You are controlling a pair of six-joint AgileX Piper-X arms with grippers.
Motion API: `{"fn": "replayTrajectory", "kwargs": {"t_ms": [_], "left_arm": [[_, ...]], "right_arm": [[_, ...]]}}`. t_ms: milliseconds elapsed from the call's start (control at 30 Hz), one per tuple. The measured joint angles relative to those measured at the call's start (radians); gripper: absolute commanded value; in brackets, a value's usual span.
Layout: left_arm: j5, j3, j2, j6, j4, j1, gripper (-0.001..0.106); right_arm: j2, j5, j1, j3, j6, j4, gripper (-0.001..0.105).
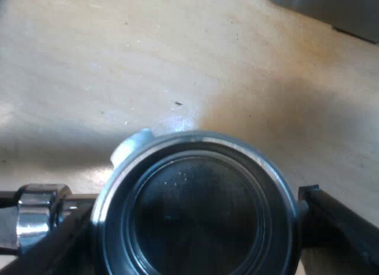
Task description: Put the handle in the coffee machine
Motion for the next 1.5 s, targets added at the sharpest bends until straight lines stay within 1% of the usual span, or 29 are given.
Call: {"fn": "replayTrajectory", "kwargs": {"t_ms": [133, 233, 400, 533, 667, 900, 1100, 1233, 1267, 1367, 1500], "left_arm": [[0.005, 0.004, 0.0, 0.047, -0.006, 0.0, 0.086], [0.021, 0.015, 0.0, 0.063, -0.017, 0.0, 0.086], [0.027, 0.085, 0.0, 0.065, -0.099, 0.0, 0.086], [0.078, 0.14, 0.0, 0.065, -0.15, 0.0, 0.086], [0.088, 0.172, 0.0, 0.065, -0.197, 0.0, 0.086], [0.092, 0.175, 0.014, 0.065, -0.273, 0.0, 0.086], [0.094, 0.175, 0.11, 0.063, -0.299, 0.0, 0.086], [0.094, 0.173, 0.158, 0.057, -0.322, -0.029, 0.086], [0.082, 0.173, 0.172, 0.057, -0.323, -0.067, 0.086], [0.028, 0.173, 0.196, 0.057, -0.328, -0.115, 0.086], [0.004, 0.173, 0.234, 0.046, -0.341, -0.174, 0.086]], "right_arm": [[-0.061, 0.0, 0.0, 0.0, 0.017, 0.018, 0.0], [-0.1, 0.0, 0.0, 0.0, 0.018, 0.036, 0.0], [-0.144, -0.008, 0.0, 0.0, 0.041, 0.054, 0.0], [-0.165, -0.023, 0.0, 0.0, 0.059, 0.054, 0.0], [-0.166, -0.039, 0.011, 0.0, 0.063, 0.054, 0.0], [-0.166, -0.052, 0.018, 0.0, 0.071, 0.054, 0.0], [-0.166, -0.052, 0.018, 0.0, 0.071, 0.054, 0.0], [-0.166, -0.052, 0.018, 0.0, 0.074, 0.054, 0.0], [-0.166, -0.046, 0.018, 0.0, 0.074, 0.054, 0.0], [-0.166, -0.046, 0.018, 0.0, 0.076, 0.054, 0.0], [-0.166, -0.046, 0.018, 0.0, 0.076, 0.054, 0.0]]}}
